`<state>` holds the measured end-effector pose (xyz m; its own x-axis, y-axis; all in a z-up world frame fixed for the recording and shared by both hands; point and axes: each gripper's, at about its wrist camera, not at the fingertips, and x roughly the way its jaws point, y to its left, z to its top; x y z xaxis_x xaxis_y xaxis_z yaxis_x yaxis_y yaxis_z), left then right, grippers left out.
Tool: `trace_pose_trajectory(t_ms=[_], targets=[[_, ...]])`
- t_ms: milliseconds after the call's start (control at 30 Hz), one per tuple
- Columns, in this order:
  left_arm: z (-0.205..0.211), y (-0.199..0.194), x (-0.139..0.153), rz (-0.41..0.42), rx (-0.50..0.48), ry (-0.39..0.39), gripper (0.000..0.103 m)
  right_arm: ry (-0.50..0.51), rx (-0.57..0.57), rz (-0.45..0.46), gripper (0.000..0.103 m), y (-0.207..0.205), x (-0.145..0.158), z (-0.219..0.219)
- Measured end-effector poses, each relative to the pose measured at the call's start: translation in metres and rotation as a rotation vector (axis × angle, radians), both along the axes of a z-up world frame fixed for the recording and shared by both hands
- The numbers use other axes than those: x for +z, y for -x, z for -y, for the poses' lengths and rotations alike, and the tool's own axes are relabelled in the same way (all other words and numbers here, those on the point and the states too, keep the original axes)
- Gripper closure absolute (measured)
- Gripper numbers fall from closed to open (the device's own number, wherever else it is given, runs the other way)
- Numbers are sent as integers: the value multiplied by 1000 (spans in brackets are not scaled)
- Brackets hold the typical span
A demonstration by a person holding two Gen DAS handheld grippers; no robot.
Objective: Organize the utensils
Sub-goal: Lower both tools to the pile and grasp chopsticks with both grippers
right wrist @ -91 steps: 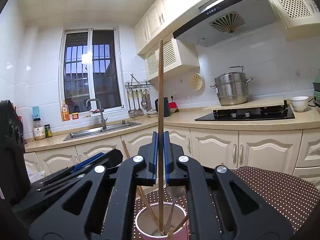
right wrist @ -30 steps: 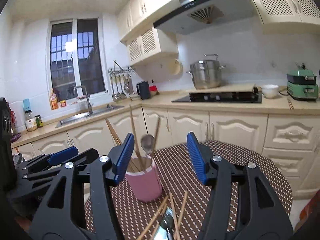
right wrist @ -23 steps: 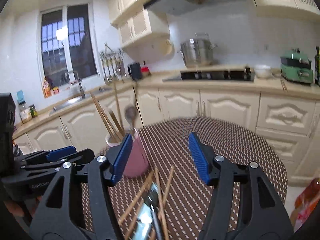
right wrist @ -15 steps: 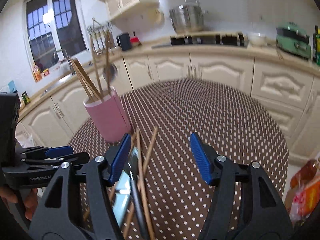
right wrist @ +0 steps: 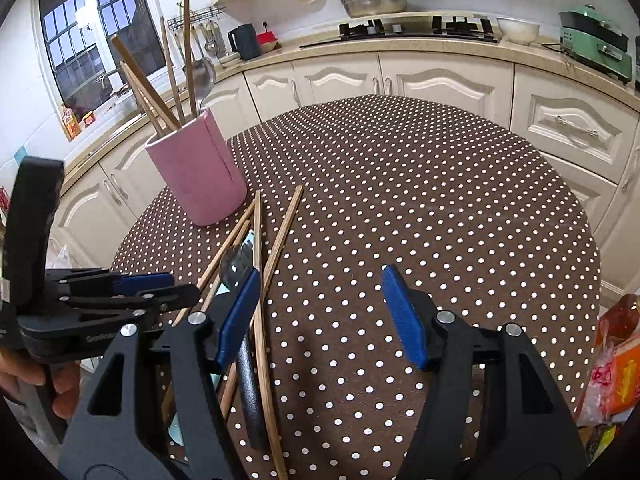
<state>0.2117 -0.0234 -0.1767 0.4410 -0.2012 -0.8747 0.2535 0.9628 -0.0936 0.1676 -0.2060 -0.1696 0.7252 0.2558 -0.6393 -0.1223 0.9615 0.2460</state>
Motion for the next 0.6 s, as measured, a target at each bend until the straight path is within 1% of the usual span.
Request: trace_pose_trajectory(t_ms=[33,133,167,267,367,433,500,533,567,600], targets=[[2,-3,-2,-7,1,-2,72,-1,3,-2,40,0,-1,-1],[4,-9,-6,5,8,-6,87,-1,11,-9,40,-3,-2,-3],[2,-11,-7,6,12,2,98,-1,13,-12,40,-5,-1,-2],[-2,-10,-7,-1,16,36,97,7,34,-24,40,-10,0,-6],[-4,-1,-6,-2,16,26,97,31,78,-42,40,-18,2,-16],[-9,5,-6,-8,21,23,97,38,132,-80,41,-27,1,-25],[-15,13,-6,-19,37,21,97,49,157,-118,42,-34,-1,-31],[-18,17,-5,-22,42,14,97,60,165,-133,49,-38,-3,-34],[-20,21,-5,-24,46,5,97,69,171,-151,53,-42,-4,-36],[-22,23,-4,-28,48,0,97,74,174,-170,61,-46,-6,-38]])
